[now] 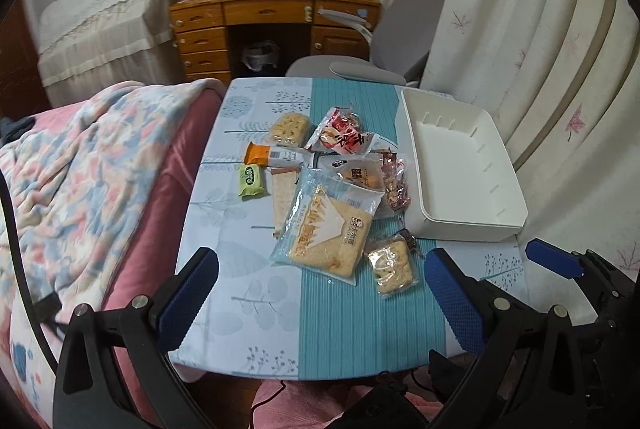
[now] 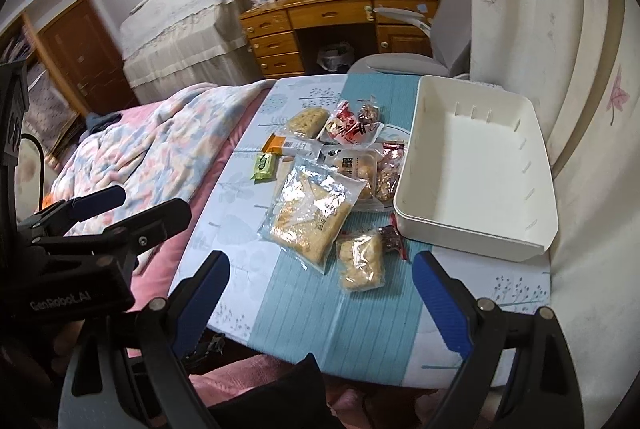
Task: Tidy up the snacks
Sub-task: 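Grasp the clear bread bag with the left gripper while the right grasps a clear cracker bag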
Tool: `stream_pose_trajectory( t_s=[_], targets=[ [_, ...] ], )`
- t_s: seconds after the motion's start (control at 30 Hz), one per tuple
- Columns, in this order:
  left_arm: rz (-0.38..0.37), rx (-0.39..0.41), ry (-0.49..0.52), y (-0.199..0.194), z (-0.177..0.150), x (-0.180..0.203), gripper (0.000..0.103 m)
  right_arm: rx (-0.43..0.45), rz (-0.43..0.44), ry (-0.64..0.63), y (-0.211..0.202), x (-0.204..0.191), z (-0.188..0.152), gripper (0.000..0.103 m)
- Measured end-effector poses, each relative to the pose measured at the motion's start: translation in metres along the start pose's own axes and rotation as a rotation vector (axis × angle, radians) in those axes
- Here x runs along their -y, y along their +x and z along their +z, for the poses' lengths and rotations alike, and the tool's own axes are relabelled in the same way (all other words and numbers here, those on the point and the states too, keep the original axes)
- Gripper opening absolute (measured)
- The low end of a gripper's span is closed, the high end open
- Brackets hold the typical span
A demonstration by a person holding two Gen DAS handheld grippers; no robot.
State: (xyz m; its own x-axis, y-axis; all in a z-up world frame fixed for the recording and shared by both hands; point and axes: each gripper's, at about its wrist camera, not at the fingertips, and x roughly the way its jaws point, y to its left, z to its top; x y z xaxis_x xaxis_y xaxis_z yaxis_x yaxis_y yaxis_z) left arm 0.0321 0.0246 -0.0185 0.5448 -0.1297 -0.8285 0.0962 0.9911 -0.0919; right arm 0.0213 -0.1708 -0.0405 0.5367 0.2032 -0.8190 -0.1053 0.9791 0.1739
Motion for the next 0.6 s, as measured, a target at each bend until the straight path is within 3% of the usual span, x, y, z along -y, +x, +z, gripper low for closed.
stream_pose_trajectory(
  t_s=[0.23,0.43,0.6],
  targets=[
    [-0.104,-0.098,0.093,0.032,0.032,-0.032,0.102,0.015,-0.107,0.085,0.026,-0.017,0.013,0.094],
    [-0.215,-0.229,0.173,0.073,0.050,-0.047,0.102,0.011,-0.208,0.207,0.047,-0.019,0.012,0.093],
    [-0.264,-0.359,0.194,0.112,0.054,-0.047,0.102,-0.005,-0.304,0.248,0.062,-0.019,0.003,0.093]
  ],
)
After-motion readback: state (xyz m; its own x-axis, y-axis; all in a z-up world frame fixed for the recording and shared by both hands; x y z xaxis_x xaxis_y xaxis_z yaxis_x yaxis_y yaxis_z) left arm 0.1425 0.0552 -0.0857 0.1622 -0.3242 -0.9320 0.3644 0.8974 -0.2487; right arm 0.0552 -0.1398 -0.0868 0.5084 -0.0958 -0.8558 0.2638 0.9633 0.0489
